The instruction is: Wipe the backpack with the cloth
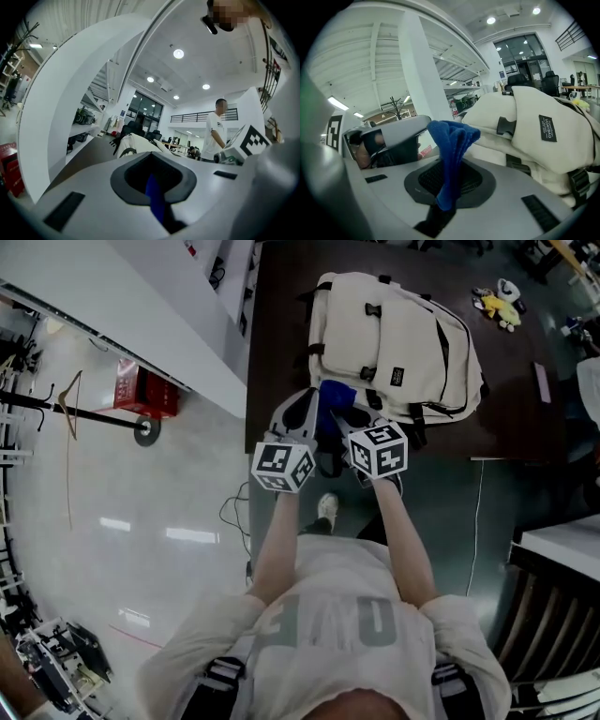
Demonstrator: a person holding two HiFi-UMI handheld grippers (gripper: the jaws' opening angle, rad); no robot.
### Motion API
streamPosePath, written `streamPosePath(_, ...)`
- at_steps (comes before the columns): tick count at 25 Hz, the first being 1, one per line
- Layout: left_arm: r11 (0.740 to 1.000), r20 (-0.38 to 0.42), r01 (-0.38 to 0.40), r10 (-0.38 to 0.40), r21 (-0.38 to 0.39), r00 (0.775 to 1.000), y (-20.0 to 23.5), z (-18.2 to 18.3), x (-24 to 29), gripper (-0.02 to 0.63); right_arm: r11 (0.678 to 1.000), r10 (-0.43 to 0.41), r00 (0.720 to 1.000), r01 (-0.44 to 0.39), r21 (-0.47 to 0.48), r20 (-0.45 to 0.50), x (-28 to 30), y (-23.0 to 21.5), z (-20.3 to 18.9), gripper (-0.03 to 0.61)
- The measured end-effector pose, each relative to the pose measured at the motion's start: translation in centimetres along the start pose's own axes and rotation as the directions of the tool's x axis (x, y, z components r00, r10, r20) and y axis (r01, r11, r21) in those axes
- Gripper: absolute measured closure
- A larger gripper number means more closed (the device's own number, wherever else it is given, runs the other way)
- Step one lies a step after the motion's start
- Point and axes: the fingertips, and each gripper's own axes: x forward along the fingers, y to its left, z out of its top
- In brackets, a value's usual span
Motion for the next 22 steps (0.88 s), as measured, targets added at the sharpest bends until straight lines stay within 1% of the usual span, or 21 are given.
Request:
streamPosePath(3,1.000,-0.006,-0.019,0.019,0.012,1.000,-0.6,-0.4,0.6,0.609,0.999,0.034,0.999,-0.034,0.022,0.000,-0.7,-0.8,-0.3,0.535)
streamPosePath(6,0.998,0.004,-0.066,0.065,0.017,0.998,-1.1,-0.5,1.0,0.609,0.997,0.062,0.998,-0.062,0.035,-0.010,-1.7,-1.5,-0.7,0.535)
streamPosePath(9,0.994,0.004,-0.107,0.107,0.026,0.994,-2.3,-0.7,1.5,0.609,0.997,0.059,0.997,-0.056,0.046,-0.051,-3.3,-3.6,-1.8,0.536)
streamPosePath(11,0.992,0.002,-0.120,0.120,0.036,0.993,-3.4,-1.0,1.9,0.609,0.998,0.065,0.995,-0.063,0.026,-0.081,-4.2,-4.7,-2.5,0.537)
streamPosePath(13,0.991,0.000,-0.129,0.129,0.034,0.992,-4.4,-1.3,2.5,0.609,0.996,0.084,0.992,-0.084,0.002,-0.097,-4.6,-5.1,-2.7,0.536)
streamPosePath(17,0.992,-0.021,-0.118,0.119,0.052,0.993,-6.7,-2.4,3.8,0.609,0.994,0.107,0.987,-0.110,-0.014,-0.117,-5.6,-6.1,-3.0,0.536)
streamPosePath(22,0.990,-0.013,-0.134,0.135,0.052,0.991,-8.3,-2.8,5.1,0.609,0.991,0.131,0.984,-0.132,0.005,-0.118,-7.2,-8.1,-3.2,0.536)
